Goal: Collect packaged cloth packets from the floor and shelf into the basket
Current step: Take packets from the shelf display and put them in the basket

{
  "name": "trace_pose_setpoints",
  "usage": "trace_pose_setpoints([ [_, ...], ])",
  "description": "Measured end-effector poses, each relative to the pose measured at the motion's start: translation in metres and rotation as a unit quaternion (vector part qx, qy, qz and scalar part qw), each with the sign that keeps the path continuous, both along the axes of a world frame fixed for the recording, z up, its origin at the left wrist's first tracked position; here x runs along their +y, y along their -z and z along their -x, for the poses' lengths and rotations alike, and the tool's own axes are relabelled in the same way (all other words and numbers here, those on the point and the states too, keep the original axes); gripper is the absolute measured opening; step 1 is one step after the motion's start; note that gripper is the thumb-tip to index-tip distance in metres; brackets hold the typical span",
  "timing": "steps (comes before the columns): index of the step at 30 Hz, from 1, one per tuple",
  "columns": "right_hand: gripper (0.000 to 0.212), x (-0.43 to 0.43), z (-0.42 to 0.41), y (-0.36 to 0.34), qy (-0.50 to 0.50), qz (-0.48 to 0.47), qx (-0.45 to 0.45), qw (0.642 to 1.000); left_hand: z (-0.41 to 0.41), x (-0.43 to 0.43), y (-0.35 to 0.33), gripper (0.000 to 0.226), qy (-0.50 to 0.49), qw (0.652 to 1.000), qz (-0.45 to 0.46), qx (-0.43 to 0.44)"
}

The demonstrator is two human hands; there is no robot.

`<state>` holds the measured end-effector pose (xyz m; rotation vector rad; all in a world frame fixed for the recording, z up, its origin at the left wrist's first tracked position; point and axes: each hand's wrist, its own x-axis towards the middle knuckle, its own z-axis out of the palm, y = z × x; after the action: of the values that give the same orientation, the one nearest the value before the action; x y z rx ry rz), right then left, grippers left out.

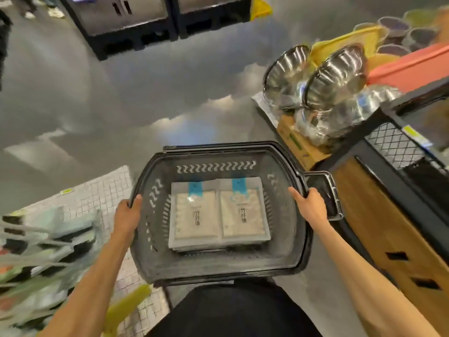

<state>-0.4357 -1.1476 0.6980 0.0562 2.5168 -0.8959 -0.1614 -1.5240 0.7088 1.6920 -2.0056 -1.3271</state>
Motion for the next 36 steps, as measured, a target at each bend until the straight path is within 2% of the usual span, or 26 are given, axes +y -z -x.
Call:
trace_pose_setpoints([
  [8, 0.091, -0.001, 0.097, 0.03, 0.121, 0.007, -0.051, 0.991, 0.193, -0.047, 0.021, 0.05, 0.096, 0.994, -0.032, -0.04],
  [11, 0.089, 0.004, 0.13, 0.035, 0.175, 0.007, -0.061, 0.983, 0.259, -0.063, 0.033, 0.057, 0.135, 0.988, -0.041, -0.061],
  [14, 0.085, 0.005, 0.148, 0.037, 0.209, -0.014, -0.08, 0.974, 0.323, -0.07, 0.029, 0.045, 0.204, 0.977, -0.04, -0.058],
  [16, 0.084, 0.004, 0.163, 0.042, 0.243, -0.002, -0.086, 0.966, 0.372, -0.073, 0.031, 0.045, 0.24, 0.968, -0.033, -0.068],
  [21, 0.089, -0.009, 0.194, 0.062, 0.332, -0.014, -0.103, 0.937, 0.472, -0.079, 0.059, 0.041, 0.32, 0.941, -0.034, -0.107],
  [26, 0.084, -0.028, 0.221, 0.098, 0.413, -0.002, -0.139, 0.9, 0.562, -0.097, 0.104, 0.055, 0.365, 0.916, -0.071, -0.153],
  [29, 0.081, -0.038, 0.238, 0.127, 0.46, -0.004, -0.155, 0.874, 0.618, -0.094, 0.128, 0.051, 0.414, 0.894, -0.064, -0.162],
  [33, 0.081, -0.047, 0.254, 0.183, 0.53, 0.004, -0.177, 0.829, 0.683, -0.089, 0.182, 0.043, 0.456, 0.871, -0.045, -0.178],
  [36, 0.071, -0.05, 0.271, 0.227, 0.56, 0.005, -0.198, 0.804, 0.73, -0.084, 0.238, 0.048, 0.477, 0.859, -0.03, -0.184],
])
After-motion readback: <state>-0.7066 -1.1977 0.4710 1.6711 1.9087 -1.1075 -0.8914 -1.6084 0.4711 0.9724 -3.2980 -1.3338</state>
